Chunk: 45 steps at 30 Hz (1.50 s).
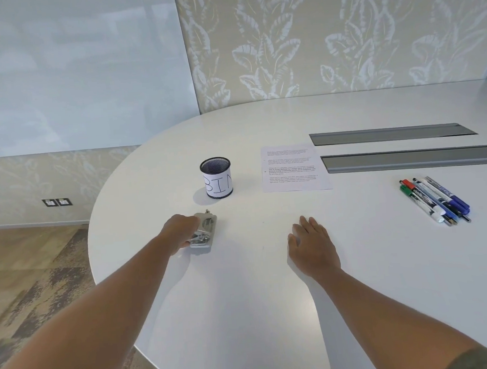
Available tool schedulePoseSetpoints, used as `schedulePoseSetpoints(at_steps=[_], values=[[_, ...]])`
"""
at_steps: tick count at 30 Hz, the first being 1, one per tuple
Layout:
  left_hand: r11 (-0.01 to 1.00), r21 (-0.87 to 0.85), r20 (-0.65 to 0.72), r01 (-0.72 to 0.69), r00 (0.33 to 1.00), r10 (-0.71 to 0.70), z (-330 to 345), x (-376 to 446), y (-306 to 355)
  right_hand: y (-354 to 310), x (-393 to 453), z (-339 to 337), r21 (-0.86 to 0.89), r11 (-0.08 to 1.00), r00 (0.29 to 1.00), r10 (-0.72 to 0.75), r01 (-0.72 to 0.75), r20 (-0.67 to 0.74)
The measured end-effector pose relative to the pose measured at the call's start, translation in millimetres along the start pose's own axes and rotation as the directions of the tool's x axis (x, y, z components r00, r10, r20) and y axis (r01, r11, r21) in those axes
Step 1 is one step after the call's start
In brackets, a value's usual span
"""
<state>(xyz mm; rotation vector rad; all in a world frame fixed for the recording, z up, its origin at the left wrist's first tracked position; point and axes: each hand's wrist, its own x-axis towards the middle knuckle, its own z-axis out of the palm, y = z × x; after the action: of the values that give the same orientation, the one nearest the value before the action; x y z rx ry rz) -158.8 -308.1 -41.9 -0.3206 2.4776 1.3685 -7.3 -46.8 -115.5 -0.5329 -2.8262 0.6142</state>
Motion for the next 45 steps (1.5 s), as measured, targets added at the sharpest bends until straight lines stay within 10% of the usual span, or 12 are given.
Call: schedulePoseSetpoints(at_steps=[23, 30, 45], values=[[0.945, 0.327, -0.083, 0.0, 0.996, 0.028, -21.9, 4.8, -18.2, -0.7, -1.0, 0.1, 0.037, 0.999, 0.999, 0.008, -0.006, -0.052], [0.885, 0.425, -0.282, -0.192, 0.901, 0.331, 3.4, -5.1, 4.7, -5.2, 1.9, 2.5, 0.06, 0.998, 0.995, 0.042, -0.036, -0.091], [0.738, 0.304, 0.394, -0.603, 0.784, 0.479, 74.6, -42.8, -1.9, -19.7, 20.6, 11.2, 0.085, 0.996, 0.984, -0.017, 0.032, -0.18]])
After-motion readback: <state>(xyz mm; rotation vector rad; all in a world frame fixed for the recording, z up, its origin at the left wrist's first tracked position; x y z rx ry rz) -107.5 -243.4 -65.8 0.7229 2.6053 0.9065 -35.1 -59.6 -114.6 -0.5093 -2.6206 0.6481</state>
